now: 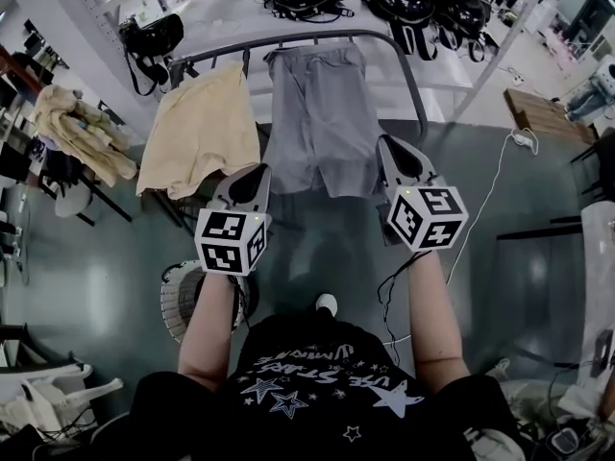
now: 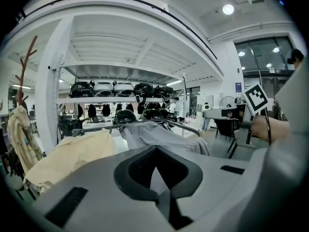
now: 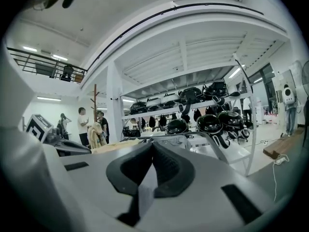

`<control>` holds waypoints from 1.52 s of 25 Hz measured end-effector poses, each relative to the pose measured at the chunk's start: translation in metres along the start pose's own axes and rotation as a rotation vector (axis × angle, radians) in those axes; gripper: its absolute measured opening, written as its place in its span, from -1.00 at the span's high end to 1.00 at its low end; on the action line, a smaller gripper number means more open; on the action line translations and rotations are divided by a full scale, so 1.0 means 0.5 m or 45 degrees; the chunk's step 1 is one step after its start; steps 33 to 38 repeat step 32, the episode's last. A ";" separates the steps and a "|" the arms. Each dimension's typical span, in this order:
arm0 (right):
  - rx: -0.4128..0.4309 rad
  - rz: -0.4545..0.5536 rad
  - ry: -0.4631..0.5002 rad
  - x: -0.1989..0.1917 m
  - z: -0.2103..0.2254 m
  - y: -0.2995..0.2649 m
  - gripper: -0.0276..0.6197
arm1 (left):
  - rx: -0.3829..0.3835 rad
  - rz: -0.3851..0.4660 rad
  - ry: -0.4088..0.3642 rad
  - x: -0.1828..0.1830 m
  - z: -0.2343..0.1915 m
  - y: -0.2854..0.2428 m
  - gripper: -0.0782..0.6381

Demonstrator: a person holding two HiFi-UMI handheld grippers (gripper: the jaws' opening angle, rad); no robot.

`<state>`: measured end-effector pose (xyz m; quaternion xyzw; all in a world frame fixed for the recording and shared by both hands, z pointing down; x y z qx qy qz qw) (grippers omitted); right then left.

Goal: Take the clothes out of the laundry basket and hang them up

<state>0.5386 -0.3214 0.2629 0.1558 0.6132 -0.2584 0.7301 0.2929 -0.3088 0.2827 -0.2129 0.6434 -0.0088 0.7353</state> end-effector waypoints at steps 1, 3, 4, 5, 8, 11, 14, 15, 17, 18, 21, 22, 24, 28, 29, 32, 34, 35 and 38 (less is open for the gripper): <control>0.002 -0.004 -0.001 -0.004 -0.007 0.003 0.88 | -0.001 -0.009 0.005 -0.008 0.001 0.007 0.73; 0.005 -0.014 -0.003 -0.012 -0.023 0.007 0.88 | -0.003 -0.028 0.017 -0.027 -0.001 0.026 0.73; 0.008 -0.020 -0.008 -0.019 -0.034 0.009 0.88 | -0.005 -0.036 0.025 -0.038 -0.004 0.039 0.73; 0.011 -0.026 -0.012 -0.028 -0.047 0.010 0.88 | -0.008 -0.043 0.031 -0.050 -0.009 0.053 0.73; 0.016 -0.059 -0.011 -0.059 -0.103 0.010 0.89 | -0.009 -0.064 0.043 -0.090 -0.039 0.107 0.73; 0.020 -0.086 -0.018 -0.088 -0.173 0.013 0.89 | 0.002 -0.083 0.050 -0.125 -0.081 0.171 0.73; 0.021 -0.110 -0.033 -0.119 -0.244 0.025 0.89 | 0.017 -0.102 0.053 -0.162 -0.124 0.242 0.73; 0.019 -0.116 -0.041 -0.130 -0.266 0.030 0.89 | 0.021 -0.108 0.057 -0.175 -0.137 0.265 0.73; 0.016 -0.127 -0.053 -0.149 -0.307 0.042 0.89 | 0.028 -0.120 0.069 -0.201 -0.160 0.309 0.73; 0.014 -0.132 -0.058 -0.159 -0.329 0.049 0.89 | 0.029 -0.124 0.074 -0.213 -0.170 0.331 0.73; 0.007 -0.148 -0.064 -0.183 -0.396 0.071 0.89 | 0.024 -0.132 0.082 -0.245 -0.196 0.399 0.73; 0.003 -0.153 -0.065 -0.189 -0.420 0.079 0.89 | 0.020 -0.133 0.085 -0.254 -0.204 0.421 0.73; -0.005 -0.161 -0.067 -0.196 -0.468 0.094 0.89 | 0.013 -0.134 0.094 -0.266 -0.221 0.465 0.73; -0.023 -0.179 -0.067 -0.214 -0.543 0.127 0.89 | -0.010 -0.136 0.090 -0.292 -0.240 0.536 0.73; -0.027 -0.181 -0.069 -0.220 -0.556 0.134 0.89 | -0.016 -0.137 0.089 -0.300 -0.242 0.550 0.73; -0.036 -0.182 -0.077 -0.238 -0.598 0.156 0.89 | -0.030 -0.139 0.089 -0.324 -0.250 0.590 0.73; -0.036 -0.182 -0.077 -0.238 -0.598 0.156 0.89 | -0.030 -0.139 0.089 -0.324 -0.250 0.590 0.73; -0.036 -0.182 -0.077 -0.238 -0.598 0.156 0.89 | -0.030 -0.139 0.089 -0.324 -0.250 0.590 0.73; -0.036 -0.182 -0.077 -0.238 -0.598 0.156 0.89 | -0.030 -0.139 0.089 -0.324 -0.250 0.590 0.73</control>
Point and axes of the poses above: the fingertips, and each gripper's own axes: y backward along the fingers, z to its right, x out of its top, the point moved 4 cm from there along y, backward along the fingers, and after that the axes turned 13 degrees about x, right-handed, at the moved point
